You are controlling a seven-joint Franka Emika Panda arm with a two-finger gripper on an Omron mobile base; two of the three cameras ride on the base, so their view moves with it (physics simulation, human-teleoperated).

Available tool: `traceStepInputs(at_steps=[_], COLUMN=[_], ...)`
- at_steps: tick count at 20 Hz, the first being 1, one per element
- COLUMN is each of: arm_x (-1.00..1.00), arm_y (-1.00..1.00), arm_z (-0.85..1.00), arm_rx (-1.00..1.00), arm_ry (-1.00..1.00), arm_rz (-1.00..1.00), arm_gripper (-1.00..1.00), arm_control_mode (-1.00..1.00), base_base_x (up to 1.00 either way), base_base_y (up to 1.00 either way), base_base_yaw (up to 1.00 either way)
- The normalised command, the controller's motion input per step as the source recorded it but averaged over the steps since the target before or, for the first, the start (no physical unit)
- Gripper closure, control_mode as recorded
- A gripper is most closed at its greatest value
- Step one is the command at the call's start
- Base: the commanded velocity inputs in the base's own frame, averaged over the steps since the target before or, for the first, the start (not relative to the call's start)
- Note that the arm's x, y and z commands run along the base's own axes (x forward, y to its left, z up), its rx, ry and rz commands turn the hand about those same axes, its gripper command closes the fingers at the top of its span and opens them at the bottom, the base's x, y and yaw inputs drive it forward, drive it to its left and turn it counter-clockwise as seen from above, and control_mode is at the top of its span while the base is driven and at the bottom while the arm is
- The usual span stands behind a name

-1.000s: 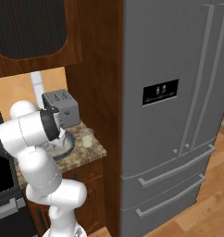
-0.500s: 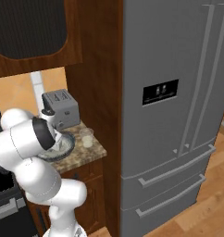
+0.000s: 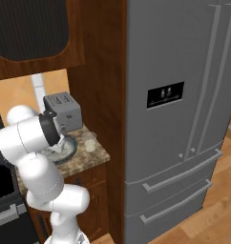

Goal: Grab a lemon wedge from the fridge and one ice cube from the ice bowl, and put them in the glass of lemonade.

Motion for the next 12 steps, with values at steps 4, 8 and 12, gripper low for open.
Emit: traceStepInputs(at_steps=[4, 8, 12], arm_x=[0.00, 0.00, 0.01], arm_y=[-0.10, 0.00, 0.00], arm_z=[-0.37, -0.27, -0.04], arm_rx=[0.00, 0.00, 0.00], arm_ry=[0.00, 0.00, 0.00], arm_rz=[0.00, 0.00, 0.00], arm_gripper=[-1.00, 1.00, 1.00], arm_control_mode=[-1.00, -1.00, -1.00], base_base_x=[0.00, 0.00, 0.00], base_base_y=[0.00, 0.00, 0.00], base_base_yaw=[0.00, 0.00, 0.00])
